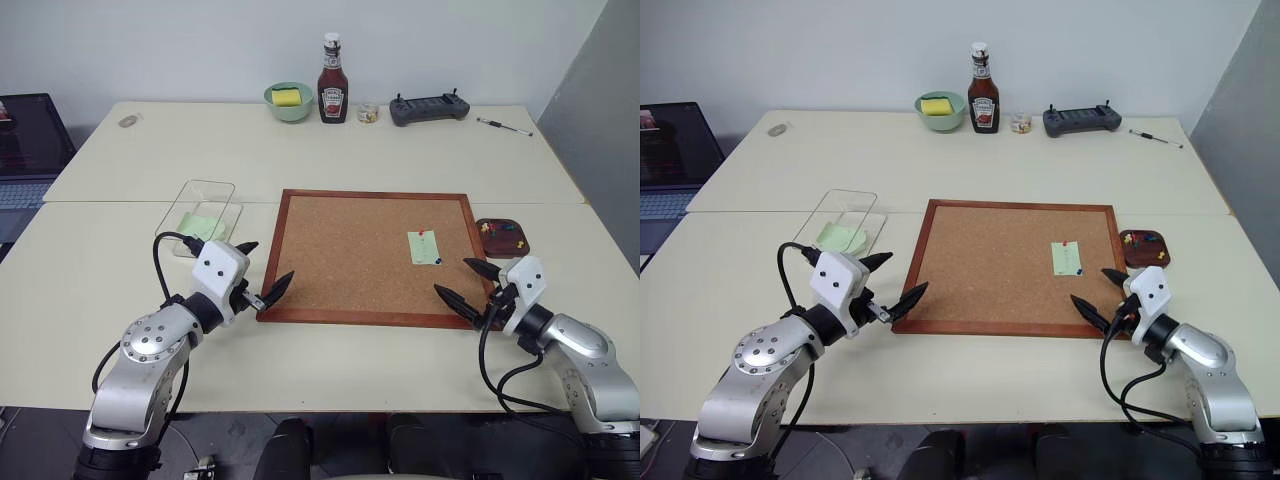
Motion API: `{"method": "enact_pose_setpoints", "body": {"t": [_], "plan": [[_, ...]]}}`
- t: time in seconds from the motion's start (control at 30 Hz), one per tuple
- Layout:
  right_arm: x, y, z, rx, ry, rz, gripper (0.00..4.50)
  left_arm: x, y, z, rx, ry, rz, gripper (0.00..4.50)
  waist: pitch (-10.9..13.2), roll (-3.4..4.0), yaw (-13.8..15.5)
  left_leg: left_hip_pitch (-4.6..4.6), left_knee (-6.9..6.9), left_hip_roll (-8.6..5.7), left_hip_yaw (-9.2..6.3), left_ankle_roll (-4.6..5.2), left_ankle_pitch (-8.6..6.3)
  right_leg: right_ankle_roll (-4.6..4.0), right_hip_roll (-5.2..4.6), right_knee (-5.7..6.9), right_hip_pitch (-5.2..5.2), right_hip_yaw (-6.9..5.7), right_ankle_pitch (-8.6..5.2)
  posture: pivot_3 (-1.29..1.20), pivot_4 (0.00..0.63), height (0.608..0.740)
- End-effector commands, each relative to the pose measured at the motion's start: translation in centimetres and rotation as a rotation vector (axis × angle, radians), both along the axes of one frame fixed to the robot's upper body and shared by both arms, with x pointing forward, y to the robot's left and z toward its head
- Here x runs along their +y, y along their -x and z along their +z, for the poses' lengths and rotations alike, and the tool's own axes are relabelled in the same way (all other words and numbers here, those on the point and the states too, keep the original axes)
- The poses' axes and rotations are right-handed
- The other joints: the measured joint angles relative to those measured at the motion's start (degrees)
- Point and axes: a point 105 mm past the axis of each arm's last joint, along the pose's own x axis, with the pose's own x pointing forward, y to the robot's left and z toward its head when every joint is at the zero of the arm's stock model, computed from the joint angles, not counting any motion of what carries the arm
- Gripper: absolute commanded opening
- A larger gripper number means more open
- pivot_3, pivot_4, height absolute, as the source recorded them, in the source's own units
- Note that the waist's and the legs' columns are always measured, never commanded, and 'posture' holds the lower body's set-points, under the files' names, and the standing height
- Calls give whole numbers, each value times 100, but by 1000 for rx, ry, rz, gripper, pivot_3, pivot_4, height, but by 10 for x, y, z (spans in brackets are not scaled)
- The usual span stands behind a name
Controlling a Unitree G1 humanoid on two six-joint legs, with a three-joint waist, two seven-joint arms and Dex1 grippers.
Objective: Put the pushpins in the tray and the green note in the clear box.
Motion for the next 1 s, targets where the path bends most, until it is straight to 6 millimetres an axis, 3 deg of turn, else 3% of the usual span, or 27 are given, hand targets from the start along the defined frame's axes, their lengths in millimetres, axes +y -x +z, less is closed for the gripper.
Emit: {"method": "enact_pose_setpoints", "body": {"t": [0.03, 0.63, 0.8, 1.0], "plan": [[1, 0, 12, -42, -1, 17, 4375, -3, 1, 19, -79, 5, -13, 4471, 0, 0, -1, 0, 0, 0, 0, 0, 0, 0, 0, 0, 0, 0, 0, 0, 150, 740], [4, -1, 15, -43, 4, 24, 4375, -9, 1, 29, -126, 12, -97, 4471, 0, 0, -1, 0, 0, 0, 1, 0, 0, 0, 0, 0, 0, 1, 0, 0, 150, 740], [4, -3, 17, -45, 5, 22, 4500, -15, 6, 27, -106, 24, -164, 3674, 0, 0, -1, 0, 0, 0, 1, 0, 0, 0, 0, 0, 0, 0, 0, 0, 150, 740], [5, -3, 18, -36, -3, 18, 4500, -20, 3, 27, -104, 29, -189, 2377, 0, 0, -1, 0, 0, 0, 0, 0, 0, 0, 0, 0, 0, 0, 0, 0, 150, 740]]}}
